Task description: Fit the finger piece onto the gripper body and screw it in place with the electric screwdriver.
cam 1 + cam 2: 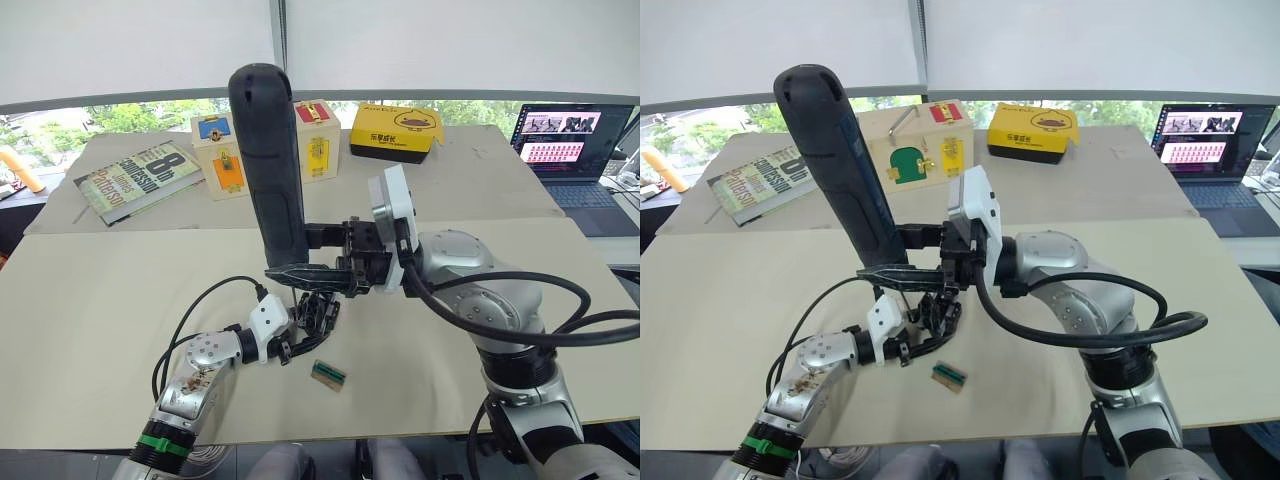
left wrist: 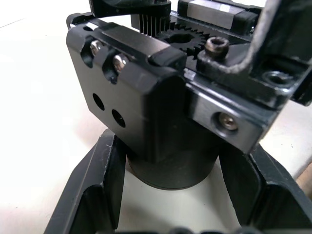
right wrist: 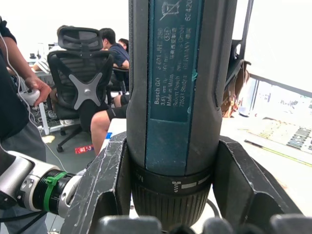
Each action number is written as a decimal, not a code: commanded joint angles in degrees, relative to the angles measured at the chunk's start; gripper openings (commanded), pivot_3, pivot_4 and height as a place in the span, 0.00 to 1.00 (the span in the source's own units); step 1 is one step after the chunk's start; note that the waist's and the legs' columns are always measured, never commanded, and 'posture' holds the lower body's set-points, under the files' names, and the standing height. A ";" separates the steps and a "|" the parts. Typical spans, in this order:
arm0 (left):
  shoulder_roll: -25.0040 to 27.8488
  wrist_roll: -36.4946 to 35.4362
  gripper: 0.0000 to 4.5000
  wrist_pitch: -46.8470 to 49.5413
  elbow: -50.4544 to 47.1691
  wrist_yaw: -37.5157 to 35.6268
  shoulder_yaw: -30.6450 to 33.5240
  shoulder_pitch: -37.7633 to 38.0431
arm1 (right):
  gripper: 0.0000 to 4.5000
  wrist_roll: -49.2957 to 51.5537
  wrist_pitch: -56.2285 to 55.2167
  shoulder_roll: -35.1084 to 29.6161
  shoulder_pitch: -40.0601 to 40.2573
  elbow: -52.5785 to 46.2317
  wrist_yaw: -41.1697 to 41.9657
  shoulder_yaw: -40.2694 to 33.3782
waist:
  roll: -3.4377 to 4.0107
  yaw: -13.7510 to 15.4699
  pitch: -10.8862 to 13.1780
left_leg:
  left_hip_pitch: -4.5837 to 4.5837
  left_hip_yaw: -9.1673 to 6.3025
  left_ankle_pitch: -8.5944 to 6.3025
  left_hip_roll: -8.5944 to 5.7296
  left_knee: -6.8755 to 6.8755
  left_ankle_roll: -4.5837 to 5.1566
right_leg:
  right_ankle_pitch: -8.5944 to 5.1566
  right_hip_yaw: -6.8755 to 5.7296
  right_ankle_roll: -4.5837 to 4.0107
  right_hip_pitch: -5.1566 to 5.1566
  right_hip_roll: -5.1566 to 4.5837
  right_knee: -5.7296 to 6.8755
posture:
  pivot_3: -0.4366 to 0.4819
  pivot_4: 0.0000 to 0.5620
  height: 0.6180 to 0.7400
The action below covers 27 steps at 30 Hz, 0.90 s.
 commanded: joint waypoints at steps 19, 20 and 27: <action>-0.34 0.75 0.50 0.69 3.16 -0.20 -2.11 1.49 | 0.42 -1.73 0.30 0.42 -2.54 0.65 1.88 0.72 | 0.02 -0.02 -0.01 | 0.02 0.00 0.00 0.01 0.00 0.00 | 0.00 0.01 0.00 0.01 0.00 0.01 | 0.48 0.27 1.00; -0.33 0.76 0.50 0.67 3.15 -0.22 -2.14 1.54 | 0.42 -1.69 0.30 0.47 -2.56 0.69 1.78 0.74 | 0.02 -0.02 -0.01 | 0.02 0.00 0.00 0.01 0.00 0.00 | 0.00 0.01 0.00 0.01 0.00 0.01 | 0.48 0.27 1.00; -0.32 0.78 0.50 0.63 3.34 -0.29 -2.18 1.51 | 0.42 -1.42 0.85 0.52 -2.62 0.76 1.66 1.12 | 0.03 -0.03 -0.02 | 0.02 0.00 0.00 0.01 0.00 0.00 | 0.00 0.01 0.00 0.01 0.00 0.01 | 0.48 0.27 1.00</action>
